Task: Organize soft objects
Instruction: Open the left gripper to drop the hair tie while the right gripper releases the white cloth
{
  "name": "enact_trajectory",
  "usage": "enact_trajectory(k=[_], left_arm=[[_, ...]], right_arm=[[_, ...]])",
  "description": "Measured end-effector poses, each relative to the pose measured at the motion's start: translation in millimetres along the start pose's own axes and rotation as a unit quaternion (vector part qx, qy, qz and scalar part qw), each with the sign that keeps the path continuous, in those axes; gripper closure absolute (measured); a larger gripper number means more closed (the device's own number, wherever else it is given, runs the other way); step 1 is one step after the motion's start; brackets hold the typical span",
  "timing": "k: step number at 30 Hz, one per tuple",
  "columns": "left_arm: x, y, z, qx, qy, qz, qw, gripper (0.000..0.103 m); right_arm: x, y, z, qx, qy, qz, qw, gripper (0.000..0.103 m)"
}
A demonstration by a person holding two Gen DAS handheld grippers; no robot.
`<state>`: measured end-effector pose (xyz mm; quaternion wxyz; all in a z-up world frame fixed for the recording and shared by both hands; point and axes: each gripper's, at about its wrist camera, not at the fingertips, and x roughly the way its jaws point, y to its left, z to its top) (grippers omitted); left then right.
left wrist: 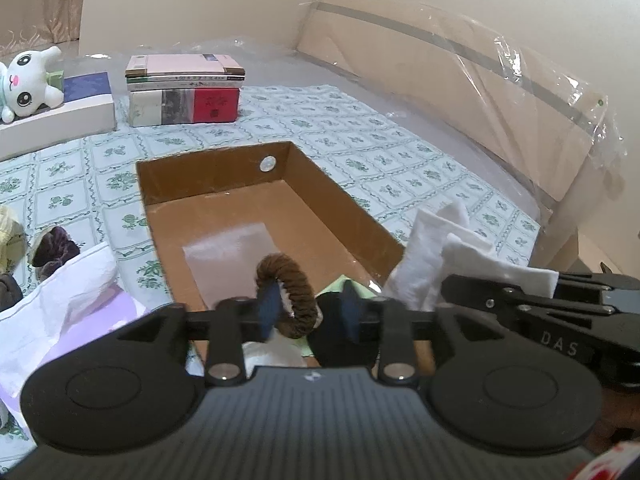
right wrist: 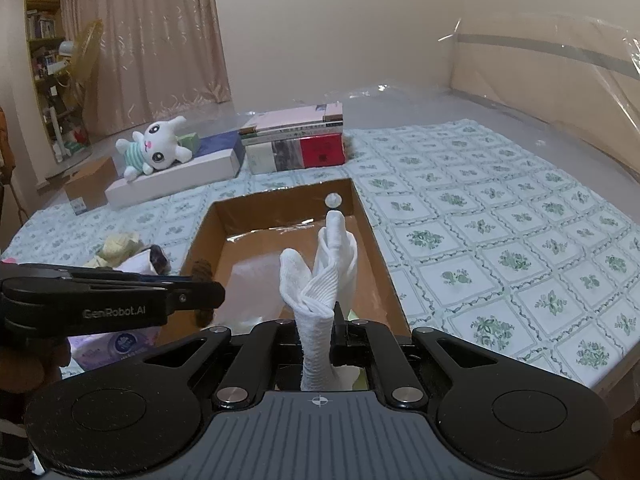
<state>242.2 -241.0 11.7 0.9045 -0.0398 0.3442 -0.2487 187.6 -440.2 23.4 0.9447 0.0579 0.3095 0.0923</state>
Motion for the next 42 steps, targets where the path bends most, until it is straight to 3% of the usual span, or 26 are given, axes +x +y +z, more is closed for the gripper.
enact_trajectory(k=[6, 17, 26, 27, 29, 30, 31, 42], left_arm=[[-25, 21, -8, -0.022, -0.015, 0.017, 0.9995, 0.063], [-79, 36, -32, -0.020, -0.050, 0.065, 0.9965, 0.038], [-89, 41, -45, -0.022, -0.044, 0.076, 0.9959, 0.038], [-90, 42, -47, -0.022, -0.043, 0.077, 0.9959, 0.038], [-92, 44, -49, -0.023, -0.042, 0.079, 0.9957, 0.038], [-94, 44, -50, -0.023, -0.041, 0.080, 0.9956, 0.038], [-95, 45, -52, -0.024, -0.041, 0.082, 0.9955, 0.038], [-118, 49, -67, -0.030, -0.044, 0.100, 0.9936, 0.038]], right_arm=[[3, 1, -1, -0.006, 0.003, -0.006, 1.000, 0.097], [35, 23, -9, -0.042, 0.036, 0.010, 0.998, 0.097], [58, 25, -18, -0.016, 0.063, 0.051, 0.997, 0.096], [59, 25, -18, -0.016, 0.065, 0.056, 0.996, 0.093], [58, 25, -19, -0.015, 0.065, 0.057, 0.996, 0.069], [55, 26, -20, -0.015, 0.060, 0.057, 0.996, 0.044], [52, 27, -21, -0.015, 0.053, 0.056, 0.997, 0.035], [18, 39, -33, -0.008, 0.036, 0.061, 0.997, 0.035]])
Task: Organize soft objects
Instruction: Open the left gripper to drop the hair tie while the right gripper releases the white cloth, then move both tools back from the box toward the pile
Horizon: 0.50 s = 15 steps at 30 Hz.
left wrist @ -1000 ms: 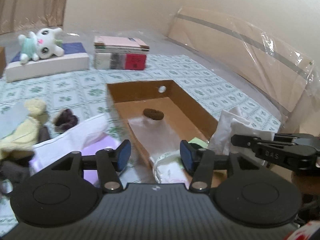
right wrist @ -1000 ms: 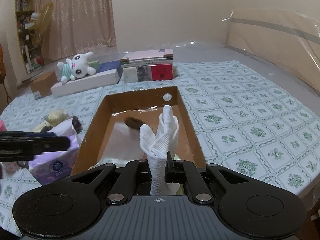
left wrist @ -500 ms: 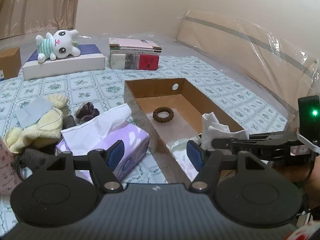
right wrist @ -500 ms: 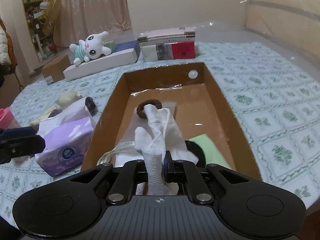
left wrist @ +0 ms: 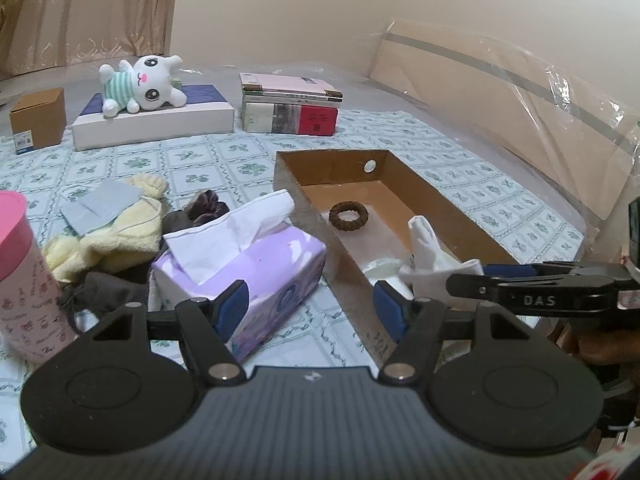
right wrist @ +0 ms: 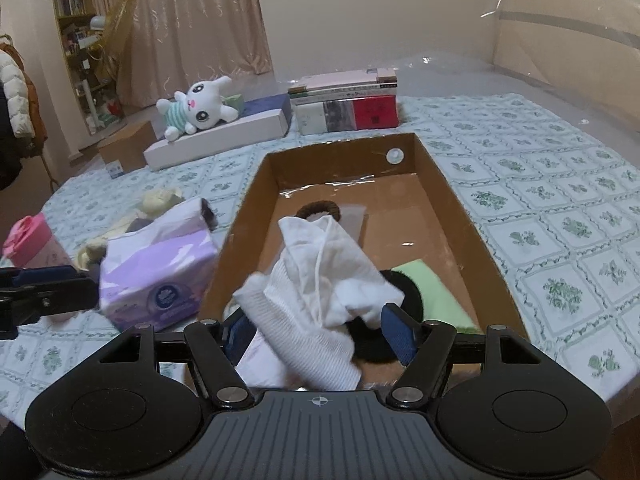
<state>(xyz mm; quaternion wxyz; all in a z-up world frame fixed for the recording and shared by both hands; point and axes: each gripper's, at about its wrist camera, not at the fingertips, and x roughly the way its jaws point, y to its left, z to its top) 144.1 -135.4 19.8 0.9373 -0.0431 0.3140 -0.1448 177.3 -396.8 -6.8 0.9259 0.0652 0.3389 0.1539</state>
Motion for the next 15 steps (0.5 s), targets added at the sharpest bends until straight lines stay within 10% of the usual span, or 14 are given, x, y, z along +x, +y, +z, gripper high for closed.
enact_trajectory(k=[15], left_arm=[[-41, 22, -19, -0.012, -0.010, 0.020, 0.9997, 0.038]], right_arm=[[-35, 37, -22, 0.020, -0.008, 0.002, 1.000, 0.035]])
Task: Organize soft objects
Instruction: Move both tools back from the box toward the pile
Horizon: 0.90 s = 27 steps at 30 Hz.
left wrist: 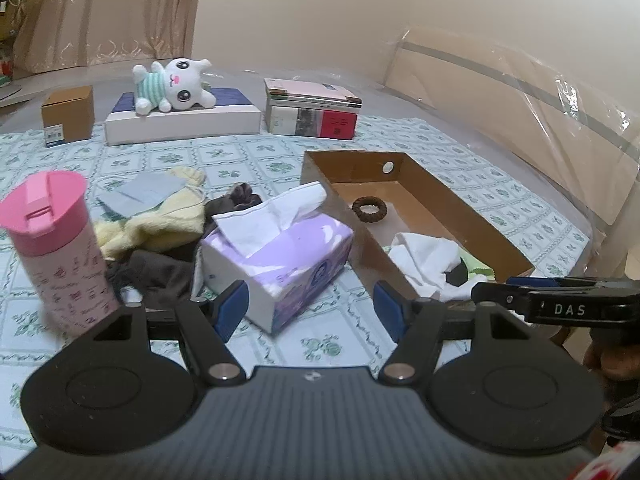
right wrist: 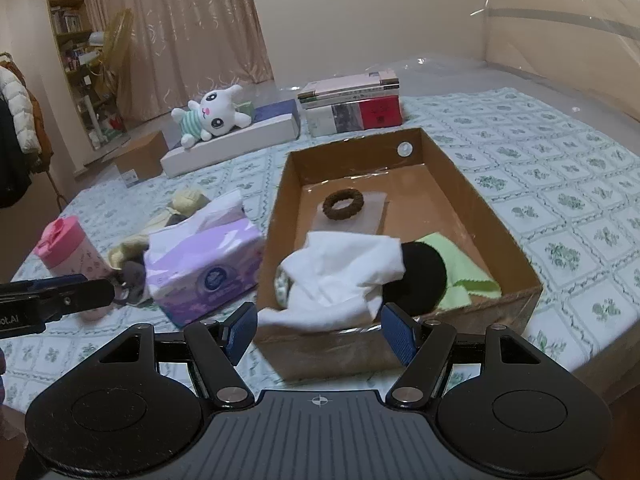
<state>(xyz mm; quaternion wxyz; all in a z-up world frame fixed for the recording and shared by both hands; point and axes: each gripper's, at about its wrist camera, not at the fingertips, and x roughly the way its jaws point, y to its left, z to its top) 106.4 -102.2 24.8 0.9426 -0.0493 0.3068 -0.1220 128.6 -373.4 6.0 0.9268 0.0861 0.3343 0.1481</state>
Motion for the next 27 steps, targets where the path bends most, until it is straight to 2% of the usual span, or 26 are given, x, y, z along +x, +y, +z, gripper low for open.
enact_trajectory(k=[18, 27], left_arm=[[-39, 41, -19, -0.019, -0.014, 0.044, 0.9988, 0.036], [-47, 54, -22, -0.031, -0.016, 0.045, 0.9984, 0.036]], right_arm=[[-9, 45, -13, -0.019, 0.009, 0.031, 0.999, 0.035], [-7, 55, -12, -0.027, 0.011, 0.038, 0.999, 0.035]])
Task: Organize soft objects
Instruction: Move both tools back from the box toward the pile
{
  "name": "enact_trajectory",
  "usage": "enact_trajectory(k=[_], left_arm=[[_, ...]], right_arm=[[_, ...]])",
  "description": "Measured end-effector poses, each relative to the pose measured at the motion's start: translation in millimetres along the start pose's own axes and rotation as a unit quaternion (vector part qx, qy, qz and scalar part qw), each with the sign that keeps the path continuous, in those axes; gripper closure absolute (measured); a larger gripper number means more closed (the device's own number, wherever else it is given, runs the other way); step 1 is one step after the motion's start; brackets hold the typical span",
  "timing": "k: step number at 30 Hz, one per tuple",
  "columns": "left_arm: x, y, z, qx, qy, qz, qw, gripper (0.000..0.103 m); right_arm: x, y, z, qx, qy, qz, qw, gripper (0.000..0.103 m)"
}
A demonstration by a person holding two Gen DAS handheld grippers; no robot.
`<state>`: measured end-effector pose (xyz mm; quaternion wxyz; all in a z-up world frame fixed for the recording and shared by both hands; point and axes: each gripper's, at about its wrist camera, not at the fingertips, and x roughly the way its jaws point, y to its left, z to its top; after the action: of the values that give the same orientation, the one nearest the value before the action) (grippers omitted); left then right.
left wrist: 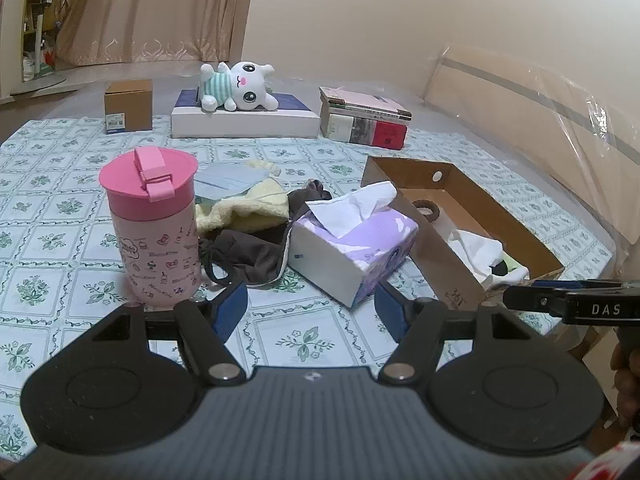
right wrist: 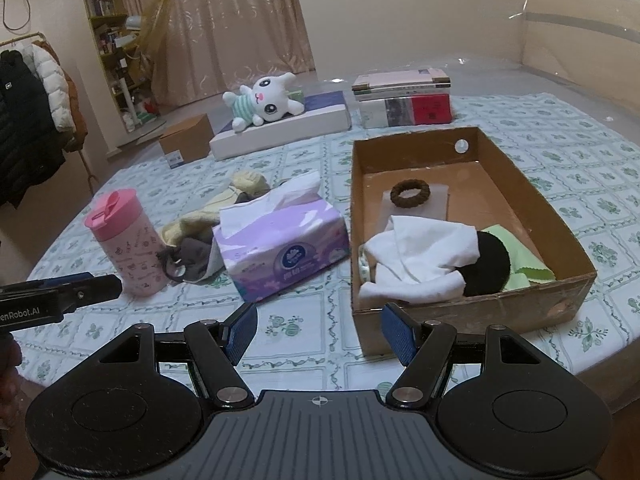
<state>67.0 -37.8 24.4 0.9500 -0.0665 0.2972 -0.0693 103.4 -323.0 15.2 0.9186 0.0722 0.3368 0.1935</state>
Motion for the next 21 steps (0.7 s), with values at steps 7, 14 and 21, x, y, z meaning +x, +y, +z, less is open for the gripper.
enact_trajectory(k=[7, 14, 21], left_arm=[[-2, 5, 5, 0.005, -0.002, -0.011, 0.9999, 0.036], [-3, 9, 23, 0.032, -0.001, -0.032, 0.9990, 0.036], [-8, 22, 57, 0.075, -0.005, -0.041, 0.9963, 0.036]], right_arm=[[2, 3, 1, -0.003, 0.001, 0.001, 1.000, 0.035], [4, 6, 11, -0.017, -0.002, 0.004, 1.000, 0.035], [12, 14, 32, -0.052, -0.011, 0.008, 0.999, 0.035]])
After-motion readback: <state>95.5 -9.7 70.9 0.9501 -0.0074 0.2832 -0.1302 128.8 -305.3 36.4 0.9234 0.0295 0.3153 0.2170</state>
